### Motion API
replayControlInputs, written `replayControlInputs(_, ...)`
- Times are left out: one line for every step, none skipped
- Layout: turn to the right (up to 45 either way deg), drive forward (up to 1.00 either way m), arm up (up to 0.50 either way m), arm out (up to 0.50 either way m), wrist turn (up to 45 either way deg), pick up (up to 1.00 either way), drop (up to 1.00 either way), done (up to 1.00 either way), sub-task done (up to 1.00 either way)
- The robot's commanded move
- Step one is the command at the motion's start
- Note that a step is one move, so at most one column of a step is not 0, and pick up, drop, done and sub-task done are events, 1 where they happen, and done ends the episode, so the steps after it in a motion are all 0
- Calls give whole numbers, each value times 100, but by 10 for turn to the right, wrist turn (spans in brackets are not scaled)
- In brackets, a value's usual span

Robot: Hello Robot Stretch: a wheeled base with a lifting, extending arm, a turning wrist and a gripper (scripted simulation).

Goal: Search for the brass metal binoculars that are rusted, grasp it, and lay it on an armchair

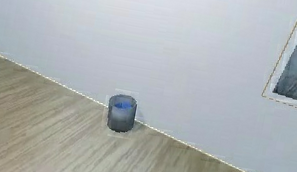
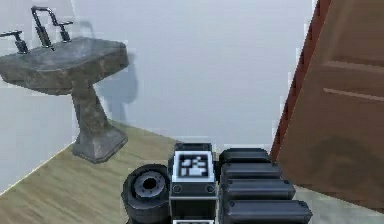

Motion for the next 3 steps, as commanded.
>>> replayControlInputs(-30,0,0,0,0,0,0,0,0)
replayControlInputs(0,25,0,0,0,0,0,0,0)
replayControlInputs(390,0,0,0,0,0,0,0,0)
